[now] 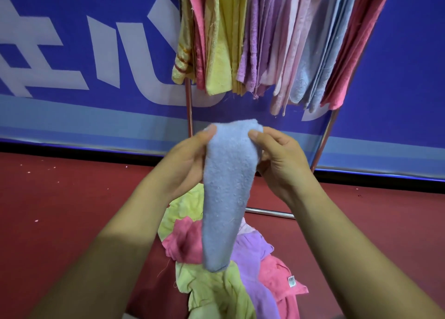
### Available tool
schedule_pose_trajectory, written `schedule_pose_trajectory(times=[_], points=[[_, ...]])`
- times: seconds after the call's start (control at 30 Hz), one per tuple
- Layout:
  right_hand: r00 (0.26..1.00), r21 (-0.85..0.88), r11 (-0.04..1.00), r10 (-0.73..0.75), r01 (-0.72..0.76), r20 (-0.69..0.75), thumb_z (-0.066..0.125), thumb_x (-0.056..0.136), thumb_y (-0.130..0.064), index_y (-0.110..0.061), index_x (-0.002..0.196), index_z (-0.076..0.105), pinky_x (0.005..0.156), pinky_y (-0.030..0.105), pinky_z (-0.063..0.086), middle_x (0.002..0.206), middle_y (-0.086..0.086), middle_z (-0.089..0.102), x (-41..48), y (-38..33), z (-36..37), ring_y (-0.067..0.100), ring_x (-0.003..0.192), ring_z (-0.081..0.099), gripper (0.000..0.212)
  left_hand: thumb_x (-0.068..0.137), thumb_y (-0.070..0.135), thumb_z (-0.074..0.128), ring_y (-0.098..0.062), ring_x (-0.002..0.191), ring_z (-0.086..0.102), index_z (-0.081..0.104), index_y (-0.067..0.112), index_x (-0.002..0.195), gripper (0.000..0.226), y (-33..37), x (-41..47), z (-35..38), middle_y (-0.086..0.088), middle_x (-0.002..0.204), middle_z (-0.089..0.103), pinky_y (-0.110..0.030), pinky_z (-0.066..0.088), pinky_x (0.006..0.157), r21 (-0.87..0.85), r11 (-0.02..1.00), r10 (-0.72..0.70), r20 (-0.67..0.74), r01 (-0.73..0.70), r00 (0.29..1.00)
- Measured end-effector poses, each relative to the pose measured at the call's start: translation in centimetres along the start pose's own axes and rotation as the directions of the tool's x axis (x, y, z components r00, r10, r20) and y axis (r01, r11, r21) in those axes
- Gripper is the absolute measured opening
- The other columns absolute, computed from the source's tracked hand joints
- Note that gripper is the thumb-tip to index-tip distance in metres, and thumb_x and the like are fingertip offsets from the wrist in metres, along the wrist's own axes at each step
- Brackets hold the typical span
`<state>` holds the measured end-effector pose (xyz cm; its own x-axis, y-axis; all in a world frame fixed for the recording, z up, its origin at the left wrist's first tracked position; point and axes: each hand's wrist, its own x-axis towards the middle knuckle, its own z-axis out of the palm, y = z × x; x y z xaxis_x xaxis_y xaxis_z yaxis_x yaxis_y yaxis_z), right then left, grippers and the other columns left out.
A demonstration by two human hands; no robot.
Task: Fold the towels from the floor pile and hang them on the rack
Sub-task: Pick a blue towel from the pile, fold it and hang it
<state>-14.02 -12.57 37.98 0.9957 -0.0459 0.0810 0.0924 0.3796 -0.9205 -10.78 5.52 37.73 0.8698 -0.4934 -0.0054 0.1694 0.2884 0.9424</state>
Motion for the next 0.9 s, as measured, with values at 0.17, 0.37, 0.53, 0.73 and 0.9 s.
schedule_pose_trajectory(times=[0.17,0.37,0.53,0.73,0.9], points=[[0.996,-0.119,0.992,0.032,-0.042,-0.081,0.068,0.093,-0.019,-0.006,0.094,0.071,0.050,0.026,0.033,0.072,0.011,0.057,0.2,-0.2,-1.0,0.020,0.055,0.047,0.014,0.077,0.028,0.075,-0.029,0.106,0.069,0.071,0.002,0.109,0.041,-1.3,-0.3,-0.3,-0.016,0.111,0.074,-0.050,0.050,0.099,0.347,0.936,-0.020,-0.131,0.065,0.991],[0.995,-0.246,0.967,-0.081,0.063,-0.061,0.070,0.093,-0.015,-0.001,0.092,0.073,0.081,0.044,0.053,0.100,0.024,0.072,0.5,-0.7,-1.6,0.025,0.088,0.066,0.015,0.089,0.011,0.070,-0.020,0.096,0.073,0.068,0.009,0.112,0.023,-1.9,-0.1,0.6,-0.007,0.106,0.076,-0.033,0.057,0.079,0.357,0.934,0.077,-0.194,-0.003,0.978],[0.987,-0.212,0.977,-0.038,0.005,-0.155,0.075,0.087,-0.014,-0.001,0.089,0.068,0.059,0.035,0.045,0.074,0.017,0.064,0.6,-0.7,-1.9,0.026,0.067,0.057,0.015,0.090,0.010,0.070,-0.025,0.109,0.069,0.067,0.012,0.116,0.027,-2.4,-0.1,1.3,-0.007,0.114,0.074,-0.041,0.054,0.095,0.303,0.952,0.085,-0.149,-0.036,0.985],[0.977,0.075,0.979,0.195,-0.188,-0.088,0.070,0.090,-0.010,-0.005,0.093,0.066,0.065,0.029,0.057,0.079,0.011,0.074,0.7,-0.7,-1.8,0.021,0.068,0.069,0.008,0.091,0.017,0.066,-0.029,0.113,0.067,0.067,0.015,0.116,0.025,-2.9,0.2,2.2,-0.009,0.116,0.073,-0.050,0.051,0.101,0.234,0.971,0.099,-0.201,-0.050,0.975],[0.989,-0.187,0.972,0.144,-0.144,-0.015,0.074,0.086,-0.011,-0.009,0.080,0.074,0.075,0.028,0.054,0.083,0.007,0.075,0.7,-0.4,-2.6,0.017,0.076,0.070,0.006,0.097,0.010,0.058,-0.021,0.100,0.072,0.068,0.018,0.109,0.017,-1.9,0.2,2.3,-0.003,0.104,0.077,-0.039,0.055,0.085,0.250,0.965,0.147,-0.266,-0.080,0.953]])
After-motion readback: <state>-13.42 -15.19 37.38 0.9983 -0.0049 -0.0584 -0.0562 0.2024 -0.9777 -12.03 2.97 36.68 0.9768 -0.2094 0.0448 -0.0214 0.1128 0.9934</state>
